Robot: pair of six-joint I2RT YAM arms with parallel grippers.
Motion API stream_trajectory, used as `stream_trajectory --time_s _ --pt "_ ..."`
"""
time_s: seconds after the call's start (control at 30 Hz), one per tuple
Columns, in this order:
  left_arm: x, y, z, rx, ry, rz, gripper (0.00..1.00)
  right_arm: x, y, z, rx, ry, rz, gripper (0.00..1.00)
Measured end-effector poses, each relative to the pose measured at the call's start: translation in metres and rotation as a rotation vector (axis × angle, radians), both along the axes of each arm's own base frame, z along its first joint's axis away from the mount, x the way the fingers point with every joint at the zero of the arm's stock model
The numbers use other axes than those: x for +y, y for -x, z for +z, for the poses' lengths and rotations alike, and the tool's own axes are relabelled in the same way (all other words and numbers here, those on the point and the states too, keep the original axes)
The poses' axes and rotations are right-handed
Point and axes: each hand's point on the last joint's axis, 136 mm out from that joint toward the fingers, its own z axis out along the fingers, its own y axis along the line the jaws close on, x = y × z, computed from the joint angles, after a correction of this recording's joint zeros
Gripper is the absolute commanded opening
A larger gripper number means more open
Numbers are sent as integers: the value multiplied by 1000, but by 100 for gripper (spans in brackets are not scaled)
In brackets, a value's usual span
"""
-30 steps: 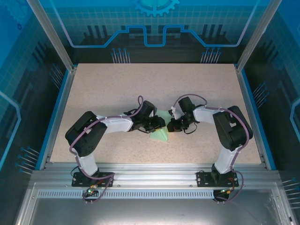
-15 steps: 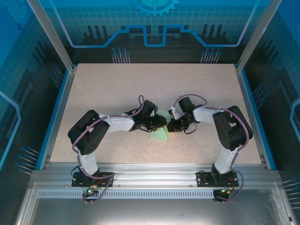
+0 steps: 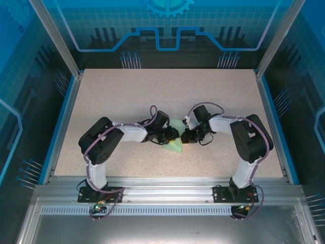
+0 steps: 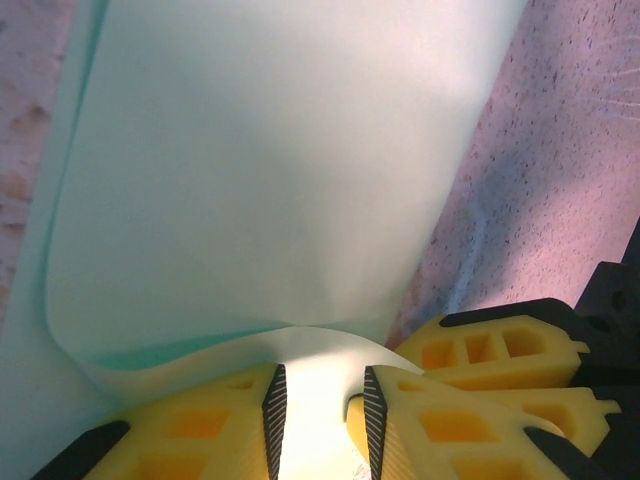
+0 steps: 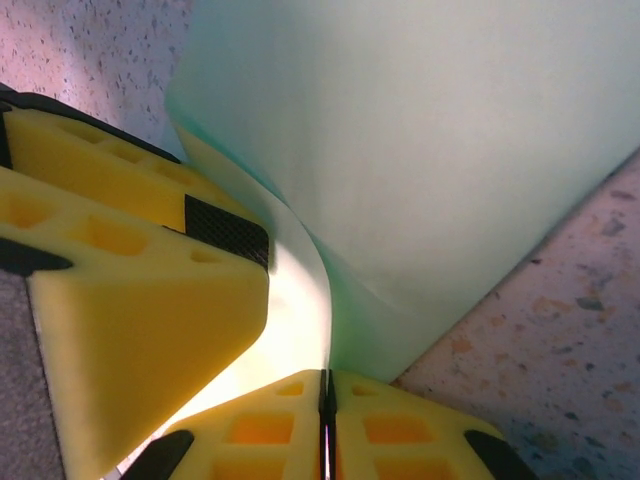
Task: Fold a paper plane with a square sheet of paper (pick it up from the middle)
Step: Fold the triangle a second time at the center of the table.
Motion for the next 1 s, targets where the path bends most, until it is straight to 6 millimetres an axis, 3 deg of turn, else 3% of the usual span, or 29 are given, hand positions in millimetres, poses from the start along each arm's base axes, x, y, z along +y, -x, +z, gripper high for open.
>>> stream_trajectory --time_s 0.07,0.23,0.37,0.5,0.73,1.0 --pt "0 0 0 -1 1 0 31 0 0 0 1 -1 -1 17" --pt "0 0 0 -7 5 0 30 -3 -1 11 -24 2 -27 20" --pt "0 0 -1 -9 7 0 31 -3 0 37 -80 -39 -56 17" --pt "0 0 -1 -10 8 0 31 3 10 48 -82 -84 -53 11" --pt "0 0 -1 -10 8 0 31 29 35 39 -35 -104 17 9" --pt "0 0 -1 -10 8 -1 31 24 41 11 36 -39 1 9"
